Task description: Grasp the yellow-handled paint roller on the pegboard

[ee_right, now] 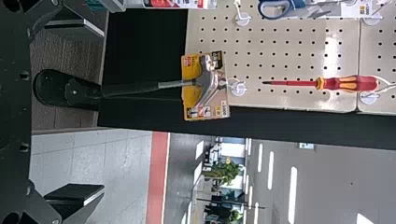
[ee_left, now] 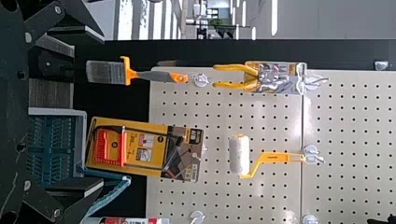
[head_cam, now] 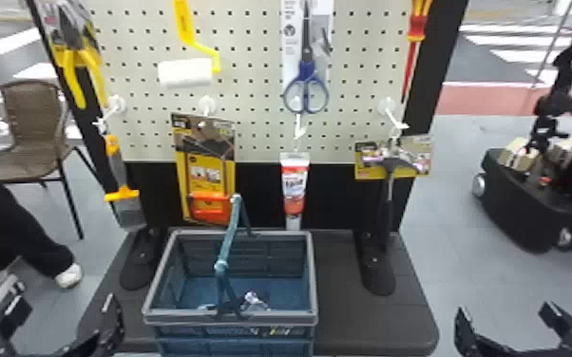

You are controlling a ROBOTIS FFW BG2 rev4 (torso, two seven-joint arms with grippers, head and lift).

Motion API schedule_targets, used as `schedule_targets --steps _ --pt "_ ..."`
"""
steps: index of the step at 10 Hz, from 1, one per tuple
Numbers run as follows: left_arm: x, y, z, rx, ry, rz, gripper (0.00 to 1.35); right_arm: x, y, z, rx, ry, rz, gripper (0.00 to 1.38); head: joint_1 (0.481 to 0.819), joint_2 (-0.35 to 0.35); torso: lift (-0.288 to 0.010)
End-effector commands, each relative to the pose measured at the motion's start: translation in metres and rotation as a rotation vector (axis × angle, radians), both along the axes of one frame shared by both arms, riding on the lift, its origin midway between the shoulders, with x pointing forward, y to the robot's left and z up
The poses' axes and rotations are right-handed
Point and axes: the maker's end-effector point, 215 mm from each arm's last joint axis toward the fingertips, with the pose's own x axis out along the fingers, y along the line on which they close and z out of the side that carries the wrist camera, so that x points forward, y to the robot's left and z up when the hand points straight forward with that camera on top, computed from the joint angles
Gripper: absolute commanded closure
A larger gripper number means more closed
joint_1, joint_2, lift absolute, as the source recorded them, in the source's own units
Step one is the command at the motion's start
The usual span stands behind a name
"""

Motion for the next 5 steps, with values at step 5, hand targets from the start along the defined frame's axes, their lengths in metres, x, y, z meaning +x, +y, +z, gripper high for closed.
schedule_targets --steps 5 --pt "0.0005 -0.0009 0.0018 -0.001 -0.006 -0.003 0.22 0.0002 0.0002 0.0030 -0.002 -0.006 0.001 0.14 0.549 0.000 -0.100"
